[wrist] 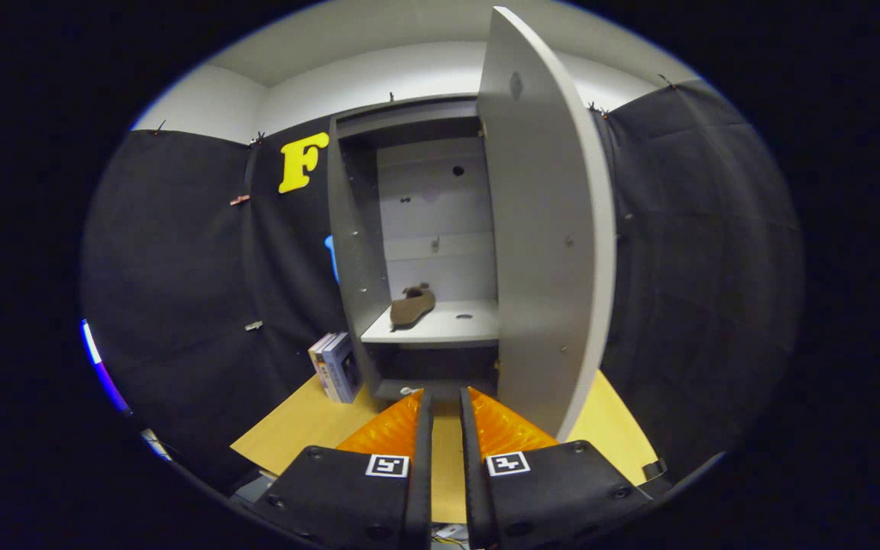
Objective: Open the shoe cabinet door, grab the shoes and put them into the shoe cabinet, then close the shoe cabinet door.
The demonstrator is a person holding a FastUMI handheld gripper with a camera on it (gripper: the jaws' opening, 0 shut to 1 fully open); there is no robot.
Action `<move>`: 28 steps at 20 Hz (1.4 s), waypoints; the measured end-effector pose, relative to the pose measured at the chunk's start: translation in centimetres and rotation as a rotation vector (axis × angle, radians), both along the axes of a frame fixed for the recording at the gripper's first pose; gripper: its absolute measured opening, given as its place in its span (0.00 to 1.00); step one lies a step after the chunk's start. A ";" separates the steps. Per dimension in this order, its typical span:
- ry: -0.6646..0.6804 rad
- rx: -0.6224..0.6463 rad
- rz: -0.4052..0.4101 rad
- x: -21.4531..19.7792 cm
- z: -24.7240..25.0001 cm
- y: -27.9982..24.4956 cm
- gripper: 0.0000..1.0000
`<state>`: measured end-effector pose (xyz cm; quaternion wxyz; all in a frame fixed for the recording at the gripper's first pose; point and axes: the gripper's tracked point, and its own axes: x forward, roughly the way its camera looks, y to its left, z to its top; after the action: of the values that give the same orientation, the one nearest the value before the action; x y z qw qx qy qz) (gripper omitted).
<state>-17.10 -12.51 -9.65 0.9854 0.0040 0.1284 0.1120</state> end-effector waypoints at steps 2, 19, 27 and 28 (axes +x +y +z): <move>0.064 0.012 0.017 0.4 -3.1 2.0 0.22; 0.549 -0.037 -0.031 5.6 -34.9 13.3 0.20; 0.620 -0.055 -0.079 7.9 -43.0 12.0 0.20; 0.631 -0.048 -0.079 8.1 -43.8 12.1 0.20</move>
<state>-9.02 -0.43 -53.46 0.9003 0.0203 0.4300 0.0640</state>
